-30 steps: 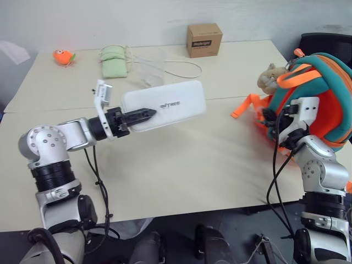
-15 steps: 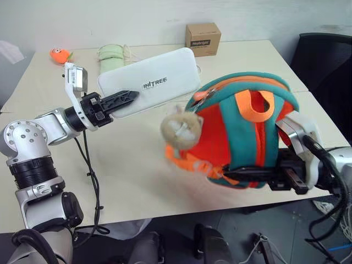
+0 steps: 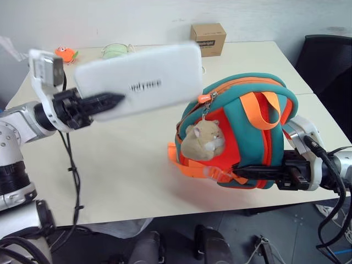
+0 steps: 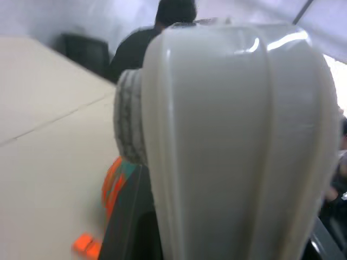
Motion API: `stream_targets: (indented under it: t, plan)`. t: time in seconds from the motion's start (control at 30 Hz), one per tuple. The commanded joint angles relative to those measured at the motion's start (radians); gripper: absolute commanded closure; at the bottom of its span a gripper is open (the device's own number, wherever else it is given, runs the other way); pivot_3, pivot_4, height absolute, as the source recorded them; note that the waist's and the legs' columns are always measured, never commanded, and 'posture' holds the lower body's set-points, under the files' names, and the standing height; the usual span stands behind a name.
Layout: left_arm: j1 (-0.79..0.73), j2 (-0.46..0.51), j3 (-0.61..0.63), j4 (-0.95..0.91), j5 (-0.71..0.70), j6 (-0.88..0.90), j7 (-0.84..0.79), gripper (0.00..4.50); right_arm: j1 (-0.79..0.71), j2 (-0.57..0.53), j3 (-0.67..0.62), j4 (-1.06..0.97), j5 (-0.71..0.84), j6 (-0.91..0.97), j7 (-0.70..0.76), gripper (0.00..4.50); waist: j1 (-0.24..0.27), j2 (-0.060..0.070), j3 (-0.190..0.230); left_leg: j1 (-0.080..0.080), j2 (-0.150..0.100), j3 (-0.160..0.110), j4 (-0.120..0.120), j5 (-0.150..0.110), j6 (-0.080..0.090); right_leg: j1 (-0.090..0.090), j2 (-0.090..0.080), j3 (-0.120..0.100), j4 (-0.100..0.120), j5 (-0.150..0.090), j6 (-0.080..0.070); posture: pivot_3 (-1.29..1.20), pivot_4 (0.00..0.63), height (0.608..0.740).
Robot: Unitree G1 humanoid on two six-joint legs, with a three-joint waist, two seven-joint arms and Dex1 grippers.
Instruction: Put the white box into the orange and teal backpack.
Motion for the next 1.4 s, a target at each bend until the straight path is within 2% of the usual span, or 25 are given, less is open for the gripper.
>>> stream_targets:
  t: [0.03,0.3,0.47,0.57,0.67,0.77,0.93,1.0,1.07,1.17,1.2,1.3,1.4]
  plan:
    - [0.008,0.024,-0.057,-0.032,0.067,-0.123,-0.055,3.24,-0.006,-0.033,-0.021,-0.013,-0.008,-0.018,0.021,4.47,0.008,0.0,0.0,0.0,0.0,0.0,0.0,0.0,0.0,0.0,0.0,0.0,-0.001,0.0,0.0,0.0,0.15,0.74]
    - [0.029,0.053,-0.169,-0.04,0.208,-0.341,-0.141,3.24,-0.014,-0.044,-0.028,0.006,-0.017,-0.014,0.03,4.47,0.02,0.0,0.0,0.0,0.0,-0.001,0.0,0.0,0.0,0.0,-0.001,0.003,-0.003,0.0,-0.001,0.0,0.15,0.74]
    - [-0.05,0.081,-0.225,-0.023,0.229,-0.377,-0.232,3.24,-0.011,-0.067,0.02,0.029,-0.096,-0.047,0.104,4.47,0.02,0.0,0.0,-0.002,0.0,-0.002,0.0,0.0,0.001,0.0,-0.001,0.002,-0.003,0.0,-0.001,0.0,0.15,0.74]
    - [-0.092,0.053,-0.29,-0.024,0.276,-0.428,-0.257,3.24,-0.034,-0.055,0.06,0.06,-0.144,-0.07,0.106,4.47,0.019,0.0,0.0,-0.002,0.0,-0.001,0.0,0.001,0.006,0.0,-0.001,0.001,-0.001,0.0,-0.001,0.0,0.15,0.74]
    - [-0.197,-0.107,-0.43,-0.028,0.395,-0.551,-0.194,3.24,-0.07,-0.04,0.087,0.055,-0.146,-0.075,0.111,4.47,0.029,0.0,0.0,-0.002,-0.001,-0.001,0.001,0.002,0.007,0.0,-0.001,-0.002,-0.001,0.0,-0.001,0.0,0.15,0.74]
    - [-0.241,-0.238,-0.491,0.002,0.484,-0.612,-0.109,3.24,-0.1,-0.022,0.114,0.07,-0.171,-0.088,0.107,4.47,0.032,0.0,0.0,-0.003,-0.003,-0.001,0.002,0.002,0.01,0.0,-0.001,-0.004,-0.001,0.002,0.001,0.0,0.15,0.74]
    - [-0.282,-0.477,-0.607,0.094,0.671,-0.682,0.13,3.24,-0.148,0.043,0.143,0.083,-0.194,-0.09,0.044,4.47,0.022,0.0,0.0,-0.003,-0.004,0.001,0.002,0.003,0.012,0.0,0.001,-0.005,-0.002,0.002,0.002,0.0,0.15,0.74]
    - [-0.28,-0.513,-0.606,0.098,0.679,-0.655,0.154,2.53,-0.141,0.058,0.144,0.069,-0.198,-0.089,0.024,4.47,0.023,0.0,0.0,-0.003,-0.003,0.001,0.002,0.003,0.012,0.0,0.001,-0.006,-0.001,0.002,0.002,0.0,0.15,0.74]
    - [-0.265,-0.49,-0.58,0.074,0.672,-0.64,0.143,2.0,-0.117,0.064,0.132,0.051,-0.193,-0.086,0.011,4.47,0.019,0.0,0.0,-0.003,-0.003,0.001,0.002,0.004,0.012,0.0,0.0,-0.006,-0.001,0.002,0.002,0.0,0.15,0.74]
    - [-0.227,-0.408,-0.52,0.04,0.651,-0.604,0.135,1.07,-0.079,0.065,0.108,0.03,-0.177,-0.084,-0.004,4.47,0.014,0.0,0.0,-0.002,-0.001,0.001,0.002,0.004,0.01,0.0,0.0,-0.005,0.0,0.002,0.002,0.0,0.15,0.74]
    - [-0.201,-0.358,-0.485,0.033,0.625,-0.585,0.104,0.9,-0.067,0.069,0.1,0.026,-0.173,-0.087,-0.011,4.47,0.013,0.0,0.0,-0.002,-0.001,0.001,0.002,0.004,0.01,0.0,0.0,-0.005,0.0,0.002,0.002,0.0,0.15,0.74]
    - [-0.131,-0.233,-0.38,0.006,0.536,-0.534,0.024,0.9,-0.049,0.095,0.09,0.02,-0.171,-0.098,-0.04,4.47,0.006,0.0,0.0,0.0,0.001,0.001,0.002,0.005,0.008,0.0,0.0,-0.005,0.001,0.002,0.0,0.0,0.15,0.74]
    - [-0.105,-0.152,-0.281,-0.083,0.381,-0.409,-0.041,0.9,-0.048,0.122,0.097,0.015,-0.17,-0.104,-0.063,4.47,0.005,0.0,0.0,0.0,0.001,0.0,0.002,0.005,0.008,0.0,0.0,-0.005,0.001,0.002,-0.001,0.0,0.15,0.74]
